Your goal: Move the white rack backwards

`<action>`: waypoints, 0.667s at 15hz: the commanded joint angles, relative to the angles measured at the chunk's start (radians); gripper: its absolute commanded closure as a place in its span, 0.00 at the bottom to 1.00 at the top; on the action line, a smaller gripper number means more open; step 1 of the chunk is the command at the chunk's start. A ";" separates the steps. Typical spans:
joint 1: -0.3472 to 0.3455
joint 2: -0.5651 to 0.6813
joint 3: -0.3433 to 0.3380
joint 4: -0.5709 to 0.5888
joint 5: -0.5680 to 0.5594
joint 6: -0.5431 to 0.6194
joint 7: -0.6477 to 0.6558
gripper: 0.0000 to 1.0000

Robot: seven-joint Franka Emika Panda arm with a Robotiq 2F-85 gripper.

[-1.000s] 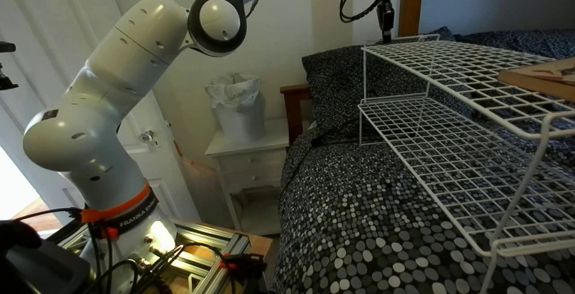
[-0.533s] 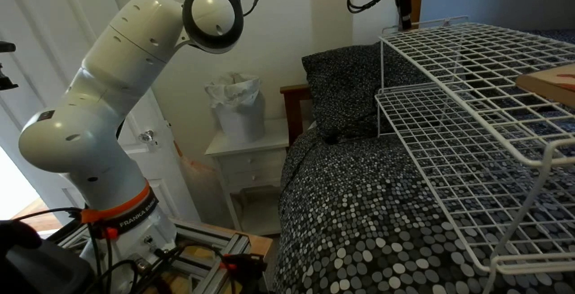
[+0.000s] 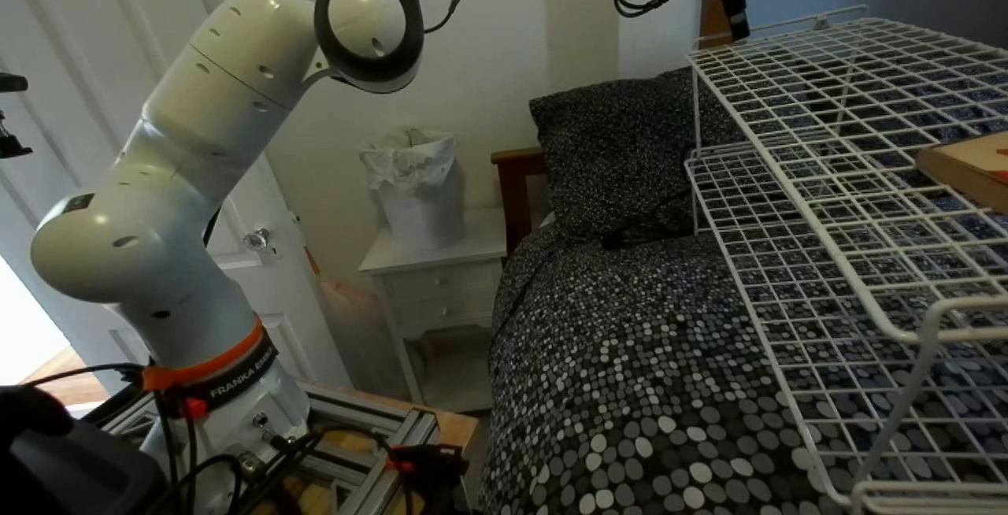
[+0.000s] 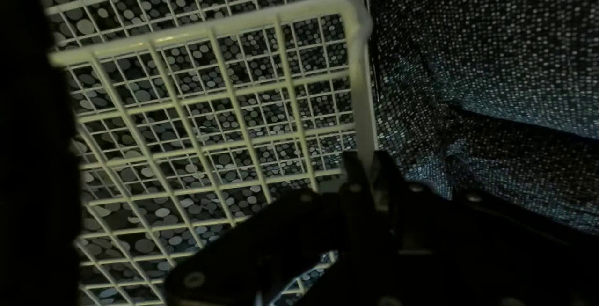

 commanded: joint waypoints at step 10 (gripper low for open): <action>-0.099 0.010 -0.011 -0.029 -0.021 0.030 0.155 0.97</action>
